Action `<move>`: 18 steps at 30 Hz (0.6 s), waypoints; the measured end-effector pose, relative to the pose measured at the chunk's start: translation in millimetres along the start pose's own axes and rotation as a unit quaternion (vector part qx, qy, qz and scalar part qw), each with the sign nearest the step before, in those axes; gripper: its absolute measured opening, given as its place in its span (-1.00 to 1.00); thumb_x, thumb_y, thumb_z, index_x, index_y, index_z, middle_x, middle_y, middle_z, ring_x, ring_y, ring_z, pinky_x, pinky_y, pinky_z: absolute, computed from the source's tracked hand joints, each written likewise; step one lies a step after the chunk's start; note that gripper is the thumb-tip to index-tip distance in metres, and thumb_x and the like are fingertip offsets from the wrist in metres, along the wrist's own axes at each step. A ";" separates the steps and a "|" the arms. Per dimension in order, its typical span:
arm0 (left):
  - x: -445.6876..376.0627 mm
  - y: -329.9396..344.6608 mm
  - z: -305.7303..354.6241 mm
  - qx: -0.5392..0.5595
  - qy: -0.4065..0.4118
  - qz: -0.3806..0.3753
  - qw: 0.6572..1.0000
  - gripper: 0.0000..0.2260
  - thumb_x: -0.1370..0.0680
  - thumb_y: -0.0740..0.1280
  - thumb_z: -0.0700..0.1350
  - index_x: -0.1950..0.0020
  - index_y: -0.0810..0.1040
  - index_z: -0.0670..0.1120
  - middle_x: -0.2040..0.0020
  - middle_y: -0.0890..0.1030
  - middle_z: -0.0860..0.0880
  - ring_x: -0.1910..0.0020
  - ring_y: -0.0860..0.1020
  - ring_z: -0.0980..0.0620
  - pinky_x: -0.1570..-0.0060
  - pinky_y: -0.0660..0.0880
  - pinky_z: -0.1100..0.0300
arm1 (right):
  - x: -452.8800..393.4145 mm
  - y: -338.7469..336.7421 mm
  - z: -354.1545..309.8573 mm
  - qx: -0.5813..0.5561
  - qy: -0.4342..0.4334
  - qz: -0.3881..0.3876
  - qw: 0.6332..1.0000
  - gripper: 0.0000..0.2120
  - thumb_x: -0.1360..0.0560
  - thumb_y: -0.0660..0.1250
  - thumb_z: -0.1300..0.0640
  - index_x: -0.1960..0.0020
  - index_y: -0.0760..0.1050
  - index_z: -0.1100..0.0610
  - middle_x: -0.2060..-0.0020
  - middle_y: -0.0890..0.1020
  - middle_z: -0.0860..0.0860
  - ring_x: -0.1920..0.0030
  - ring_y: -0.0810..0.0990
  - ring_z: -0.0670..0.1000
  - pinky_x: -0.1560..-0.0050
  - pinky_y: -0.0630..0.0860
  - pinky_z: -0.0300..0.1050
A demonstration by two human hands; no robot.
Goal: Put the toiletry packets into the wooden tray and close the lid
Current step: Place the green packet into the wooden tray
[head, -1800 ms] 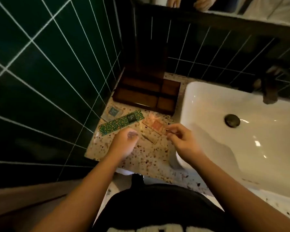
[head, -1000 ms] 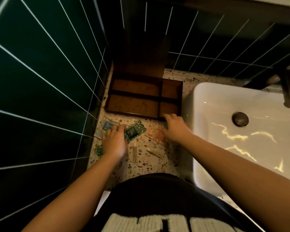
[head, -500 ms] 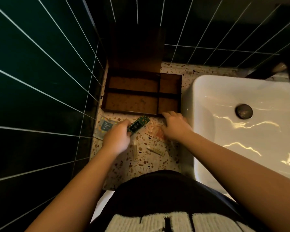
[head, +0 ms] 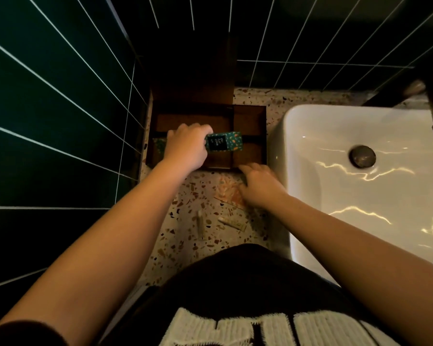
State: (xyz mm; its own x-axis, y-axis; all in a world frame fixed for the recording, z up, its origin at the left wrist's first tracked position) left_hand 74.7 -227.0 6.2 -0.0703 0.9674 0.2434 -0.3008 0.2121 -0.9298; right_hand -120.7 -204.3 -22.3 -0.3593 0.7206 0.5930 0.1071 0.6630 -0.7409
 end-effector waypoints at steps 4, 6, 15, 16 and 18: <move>-15.0 14.9 -3.6 -0.060 -0.031 -0.091 0.994 -0.61 -0.61 0.26 -0.22 -0.40 0.47 0.08 -0.31 0.55 -0.08 -0.32 0.40 -0.21 -0.27 0.28 -0.18 | -0.2 0.4 0.4 -0.004 0.000 0.004 1.000 -0.41 -0.57 0.22 -0.02 -0.56 0.21 0.06 -0.50 0.34 0.11 -0.48 0.26 0.20 -0.49 0.21 0.13; -19.2 24.3 -9.9 -0.071 -0.056 -0.127 0.988 -0.58 -0.60 0.27 -0.23 -0.43 0.46 0.09 -0.32 0.55 -0.09 -0.34 0.38 -0.22 -0.31 0.27 -0.19 | -0.1 0.6 0.3 -0.003 0.000 0.005 1.000 -0.41 -0.57 0.22 -0.02 -0.56 0.21 0.06 -0.50 0.34 0.11 -0.49 0.25 0.20 -0.50 0.20 0.13; -9.2 51.3 -25.9 -0.023 -0.051 -0.027 0.998 -0.59 -0.56 0.33 -0.17 -0.41 0.46 0.02 -0.35 0.47 -0.11 -0.35 0.39 -0.21 -0.34 0.30 -0.12 | -1.4 2.3 1.0 0.000 0.002 0.008 1.000 -0.41 -0.56 0.23 -0.02 -0.56 0.22 0.05 -0.50 0.34 0.10 -0.49 0.25 0.20 -0.49 0.21 0.15; -4.1 51.1 -25.7 -0.018 -0.055 -0.002 0.998 -0.61 -0.57 0.33 -0.13 -0.40 0.46 0.02 -0.35 0.46 -0.10 -0.36 0.38 -0.20 -0.34 0.30 -0.12 | -1.5 2.4 1.0 0.000 0.002 0.007 1.000 -0.41 -0.56 0.22 -0.02 -0.56 0.21 0.05 -0.50 0.33 0.10 -0.49 0.25 0.20 -0.49 0.21 0.14; 8.9 50.2 -22.8 -0.017 -0.074 0.024 0.997 -0.65 -0.60 0.31 -0.03 -0.39 0.49 0.03 -0.35 0.46 -0.09 -0.35 0.39 -0.21 -0.32 0.31 -0.14 | -1.4 2.6 1.2 -0.001 0.003 0.005 1.000 -0.40 -0.55 0.22 -0.01 -0.56 0.21 0.06 -0.51 0.33 0.10 -0.49 0.24 0.20 -0.49 0.20 0.13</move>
State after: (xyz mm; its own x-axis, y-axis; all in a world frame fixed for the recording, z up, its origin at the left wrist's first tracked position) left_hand 80.7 -204.5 -44.5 -0.2249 0.9457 0.2346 -0.2618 0.1733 -0.9495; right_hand -121.0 -203.8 -25.4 -0.3535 0.7288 0.5865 0.1119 0.6554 -0.7470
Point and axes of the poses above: each hand's wrist, its own x-axis away from the middle knuckle, its own y-axis out of the palm, z = x × y, the point moved 1 cm from there along -x, towards the middle knuckle
